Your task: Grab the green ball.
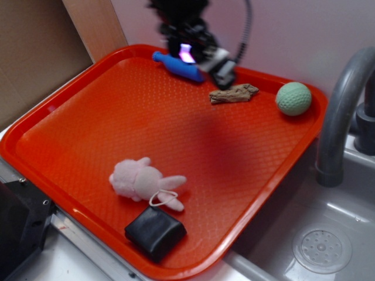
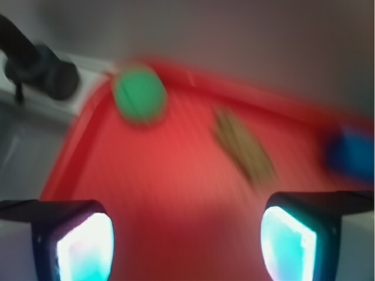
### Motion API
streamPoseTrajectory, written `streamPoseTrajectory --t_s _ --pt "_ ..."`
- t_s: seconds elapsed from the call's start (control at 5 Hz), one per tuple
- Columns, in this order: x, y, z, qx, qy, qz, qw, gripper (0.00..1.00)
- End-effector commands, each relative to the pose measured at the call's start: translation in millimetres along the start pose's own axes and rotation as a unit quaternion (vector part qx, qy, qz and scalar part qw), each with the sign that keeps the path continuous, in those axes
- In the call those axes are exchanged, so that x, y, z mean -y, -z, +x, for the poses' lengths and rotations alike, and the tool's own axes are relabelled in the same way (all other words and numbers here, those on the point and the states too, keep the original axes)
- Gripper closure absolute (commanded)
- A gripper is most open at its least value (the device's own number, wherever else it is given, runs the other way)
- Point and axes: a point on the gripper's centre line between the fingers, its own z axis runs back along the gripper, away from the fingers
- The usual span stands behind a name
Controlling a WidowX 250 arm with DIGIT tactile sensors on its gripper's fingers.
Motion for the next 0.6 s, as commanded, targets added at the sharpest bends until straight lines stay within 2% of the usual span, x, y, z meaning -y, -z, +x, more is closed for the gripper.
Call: streamPoseTrajectory --t_s 0.0,0.2,0.4 --pt "64.6 55.9 50.3 0.028 0.056 -0.074 0.995 0.0" --pt "65.9 82.8 53.8 0.023 0.076 -0.045 0.996 0.0" --pt "58.5 67.6 46.9 0.02 0.091 -0.01 0.996 1.0"
